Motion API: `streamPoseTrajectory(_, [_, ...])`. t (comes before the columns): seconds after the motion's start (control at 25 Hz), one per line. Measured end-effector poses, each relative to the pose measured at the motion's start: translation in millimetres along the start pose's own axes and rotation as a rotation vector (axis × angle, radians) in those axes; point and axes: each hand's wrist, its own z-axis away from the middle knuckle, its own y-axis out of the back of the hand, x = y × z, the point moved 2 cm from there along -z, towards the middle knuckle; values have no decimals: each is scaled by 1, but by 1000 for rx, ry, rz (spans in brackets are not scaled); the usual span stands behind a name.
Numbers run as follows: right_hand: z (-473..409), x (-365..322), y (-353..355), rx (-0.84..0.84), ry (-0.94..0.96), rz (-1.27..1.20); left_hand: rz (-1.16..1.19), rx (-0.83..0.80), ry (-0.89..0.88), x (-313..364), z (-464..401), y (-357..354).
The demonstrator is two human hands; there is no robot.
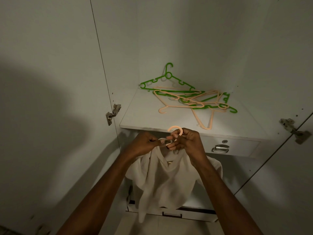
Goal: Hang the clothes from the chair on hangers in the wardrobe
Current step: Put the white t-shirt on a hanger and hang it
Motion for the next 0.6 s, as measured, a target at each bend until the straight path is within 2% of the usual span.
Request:
streamPoseTrajectory(0.16, [2,-4,1,14,42,-60,-61,-55,-11,-9,-4,-8])
streamPoseTrajectory(0.32, [4,-9,10,18,67,-88,27,-187,51,-4,-4,-3])
streamPoseTrajectory(0.44, [5,-13,18,29,70,-117,-34,-284,-43,-4,0,-2])
streamPoseTrajectory(0.52, [5,-15,21,21,75,-121,-124,-219,-115,-9,2,-4])
streamPoseTrajectory(0.6, [4,-20,24,-4,84,-114,-117,-92,-159,-8,4,-5])
